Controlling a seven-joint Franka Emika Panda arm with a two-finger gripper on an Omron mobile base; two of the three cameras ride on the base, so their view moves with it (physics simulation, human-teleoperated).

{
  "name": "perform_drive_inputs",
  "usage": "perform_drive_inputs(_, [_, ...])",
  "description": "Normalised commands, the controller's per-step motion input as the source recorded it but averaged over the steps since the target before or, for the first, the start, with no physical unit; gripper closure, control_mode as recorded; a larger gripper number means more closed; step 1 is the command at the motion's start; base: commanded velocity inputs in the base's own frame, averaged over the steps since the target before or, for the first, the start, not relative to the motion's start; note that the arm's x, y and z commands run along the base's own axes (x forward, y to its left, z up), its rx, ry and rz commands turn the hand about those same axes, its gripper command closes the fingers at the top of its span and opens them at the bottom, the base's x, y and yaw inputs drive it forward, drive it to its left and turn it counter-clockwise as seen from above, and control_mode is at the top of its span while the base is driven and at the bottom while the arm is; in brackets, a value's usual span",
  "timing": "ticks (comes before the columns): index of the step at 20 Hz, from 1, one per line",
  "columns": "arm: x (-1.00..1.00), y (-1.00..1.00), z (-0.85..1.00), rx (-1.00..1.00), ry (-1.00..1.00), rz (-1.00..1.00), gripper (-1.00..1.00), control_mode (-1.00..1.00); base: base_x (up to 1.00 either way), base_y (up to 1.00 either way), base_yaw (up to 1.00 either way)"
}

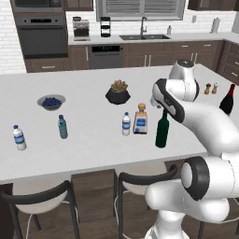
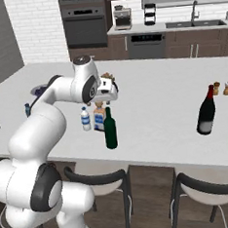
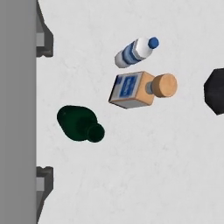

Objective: Move the plastic bottles in the middle to the plastics group, and the glass bottles in the middle to the glass group.

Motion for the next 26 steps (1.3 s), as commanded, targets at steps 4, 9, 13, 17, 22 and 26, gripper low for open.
perform_drive_inputs(4, [-0.03, 0.00, -0.04, 0.00, -0.03, 0.00, -1.00, -1.00, 0.00, 0.00, 0.00])
perform_drive_inputs(9, [-0.02, -0.11, -0.12, 0.00, -0.03, 0.00, -1.00, -1.00, 0.00, 0.00, 0.00])
perform_drive_inputs(13, [0.00, -0.15, -0.28, 0.00, -0.01, 0.00, -1.00, -1.00, 0.00, 0.00, 0.00])
perform_drive_inputs(17, [0.02, -0.02, -0.43, 0.00, 0.00, 0.00, -1.00, -1.00, 0.00, 0.00, 0.00])
perform_drive_inputs(22, [0.12, 0.00, -0.30, 0.00, 0.00, 0.00, -1.00, -1.00, 0.00, 0.00, 0.00])
perform_drive_inputs(26, [0.23, -0.07, -0.07, 0.00, 0.00, 0.00, -1.00, -1.00, 0.00, 0.00, 0.00])
